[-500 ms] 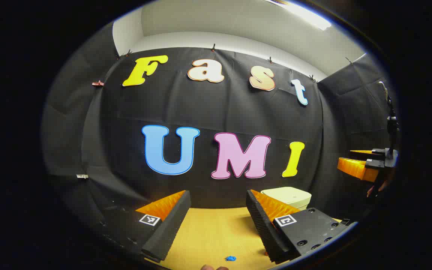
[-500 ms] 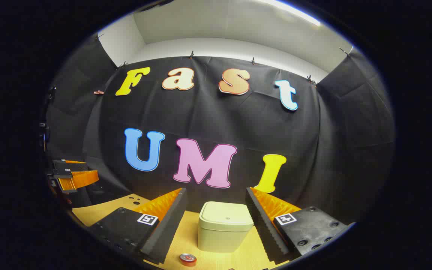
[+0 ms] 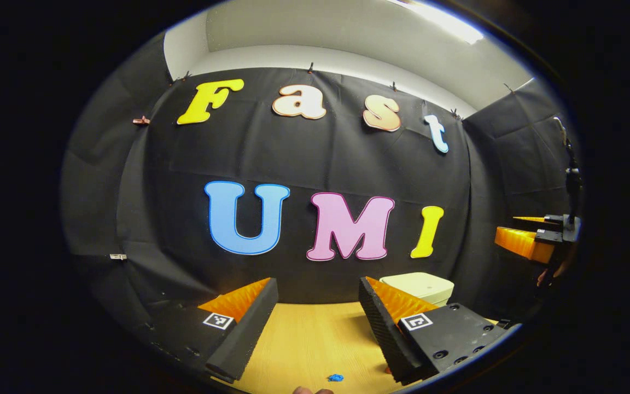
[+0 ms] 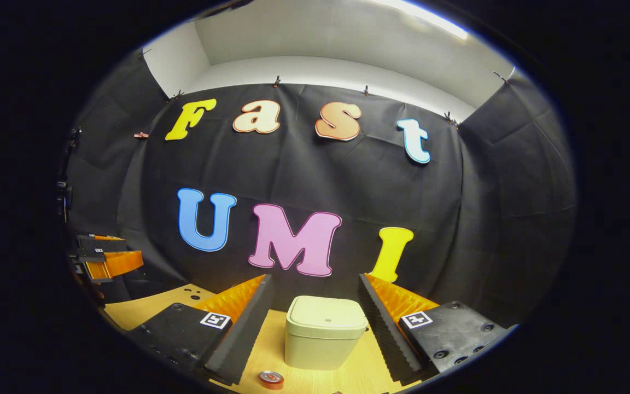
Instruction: Press the lid of the desktop garbage bin to open it, pick up the crumpled paper on the desktop and throw it into the bin, then pick up the pop can on the desktop and drop it into the bin, and finally close the garbage bin lid.
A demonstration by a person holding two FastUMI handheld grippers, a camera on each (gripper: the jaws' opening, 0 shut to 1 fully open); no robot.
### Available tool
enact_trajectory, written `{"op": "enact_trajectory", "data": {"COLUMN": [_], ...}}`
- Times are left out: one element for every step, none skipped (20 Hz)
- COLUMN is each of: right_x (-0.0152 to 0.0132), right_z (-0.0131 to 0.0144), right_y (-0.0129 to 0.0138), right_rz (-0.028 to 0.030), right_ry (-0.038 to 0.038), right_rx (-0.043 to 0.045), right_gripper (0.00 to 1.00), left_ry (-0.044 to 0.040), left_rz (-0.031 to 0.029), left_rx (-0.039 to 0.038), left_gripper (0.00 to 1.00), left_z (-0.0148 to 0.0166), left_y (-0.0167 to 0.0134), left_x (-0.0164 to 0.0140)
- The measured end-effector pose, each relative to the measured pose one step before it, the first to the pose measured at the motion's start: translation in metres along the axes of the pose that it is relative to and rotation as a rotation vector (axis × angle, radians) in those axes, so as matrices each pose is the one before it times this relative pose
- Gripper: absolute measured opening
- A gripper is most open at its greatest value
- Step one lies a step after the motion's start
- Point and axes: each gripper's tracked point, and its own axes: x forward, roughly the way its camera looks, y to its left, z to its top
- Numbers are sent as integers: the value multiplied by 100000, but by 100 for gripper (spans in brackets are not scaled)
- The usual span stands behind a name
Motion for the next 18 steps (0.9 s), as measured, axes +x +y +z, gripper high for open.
{"op": "enact_trajectory", "data": {"right_x": [-28,17,-11,3,-4,8,6,29,-36,14,-31,2,-33,-10,33,-54,-62,132], "right_z": [-2,23,-63,1,-14,15,-25,38,7,18,-10,59,-17,13,-71,10,-232,-97], "right_y": [-37,32,-52,66,18,-4,-8,-34,10,18,-31,-3,182,322,40,-243,635,98], "right_rz": [-36,0,-255,-43,182,97,93,-90,-186,-58,-157,-17,443,152,416,-356,3121,1597], "right_ry": [156,-53,-31,-38,96,59,34,-130,-130,-116,-5,-56,208,564,471,529,981,1359], "right_rx": [116,5,-2,107,238,-5,-210,-308,-39,265,348,412,456,350,706,238,-191,-288], "right_gripper": [96,97,97,96,97,97,97,97,97,96,97,96,96,92,87,62,38,13], "left_ry": [178,117,288,237,210,215,233,3,52,108,46,-59,-58,-66,-2,43,-63,-155], "left_rz": [-59,-94,-154,27,288,250,-10,121,65,-31,2,25,175,64,-108,-57,-61,-72], "left_rx": [269,240,280,377,259,-70,-275,-209,23,130,135,28,-93,-209,-185,15,69,22], "left_gripper": [95,95,95,95,95,95,95,95,95,95,95,95,95,95,95,95,95,95], "left_z": [85,-132,16,-53,88,-94,94,-113,112,-148,74,-42,67,-107,91,-72,126,-106], "left_y": [69,-71,25,-20,138,-105,-2,-34,175,-145,66,-47,40,-71,32,-30,38,-63], "left_x": [-36,59,-3,-14,19,-7,-35,-10,15,37,-48,11,30,32,-11,-14,-21,13]}}
